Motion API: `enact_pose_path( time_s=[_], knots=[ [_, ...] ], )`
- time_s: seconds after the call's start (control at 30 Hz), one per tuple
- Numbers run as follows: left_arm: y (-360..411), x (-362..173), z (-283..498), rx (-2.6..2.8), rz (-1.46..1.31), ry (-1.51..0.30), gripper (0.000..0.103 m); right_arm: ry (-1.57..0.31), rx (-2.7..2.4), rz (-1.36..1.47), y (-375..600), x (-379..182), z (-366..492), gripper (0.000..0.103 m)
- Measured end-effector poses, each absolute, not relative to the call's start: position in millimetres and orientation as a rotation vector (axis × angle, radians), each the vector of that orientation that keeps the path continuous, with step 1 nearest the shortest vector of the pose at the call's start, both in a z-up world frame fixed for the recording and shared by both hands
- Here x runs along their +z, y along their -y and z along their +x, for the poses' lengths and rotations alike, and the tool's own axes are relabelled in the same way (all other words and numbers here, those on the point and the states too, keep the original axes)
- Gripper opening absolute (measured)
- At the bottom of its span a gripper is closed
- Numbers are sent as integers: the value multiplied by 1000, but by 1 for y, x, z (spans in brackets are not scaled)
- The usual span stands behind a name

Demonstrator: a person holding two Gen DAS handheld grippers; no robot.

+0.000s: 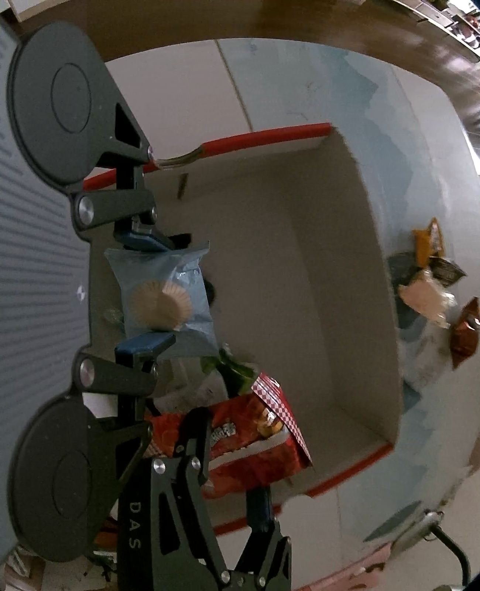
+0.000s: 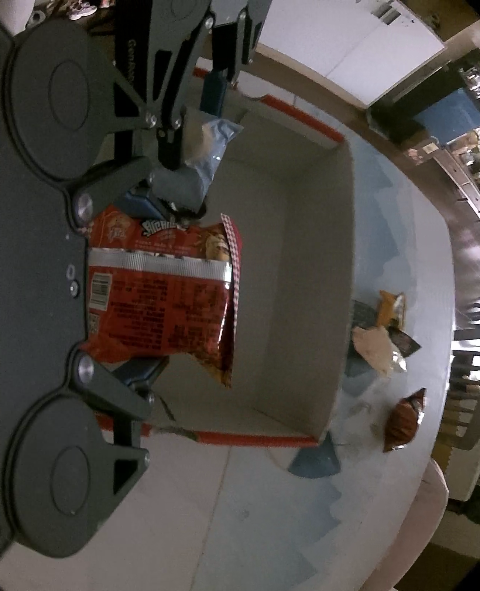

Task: Organize snacks
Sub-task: 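Carry the chip bag and cookie packet over the box, then lower both items into the box and open both grippers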

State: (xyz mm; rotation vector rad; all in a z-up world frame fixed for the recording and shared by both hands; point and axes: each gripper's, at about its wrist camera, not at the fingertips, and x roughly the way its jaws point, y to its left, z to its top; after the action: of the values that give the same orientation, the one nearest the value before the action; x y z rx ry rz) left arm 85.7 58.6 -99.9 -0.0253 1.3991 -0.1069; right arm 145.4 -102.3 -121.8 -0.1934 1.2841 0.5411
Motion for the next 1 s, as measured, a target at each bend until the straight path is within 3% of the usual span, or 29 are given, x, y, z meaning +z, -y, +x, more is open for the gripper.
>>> enact_pose_path(
  time_s=[0.77, 1.0],
  knots=[
    [-41, -120, 77, -122, 116, -1414, 48, -1346, 540, -232, 92, -145, 134, 74],
    [-50, -118, 77, -123, 70, -1405, 49, -1339, 535, -208, 94, -142, 136, 81]
  ],
)
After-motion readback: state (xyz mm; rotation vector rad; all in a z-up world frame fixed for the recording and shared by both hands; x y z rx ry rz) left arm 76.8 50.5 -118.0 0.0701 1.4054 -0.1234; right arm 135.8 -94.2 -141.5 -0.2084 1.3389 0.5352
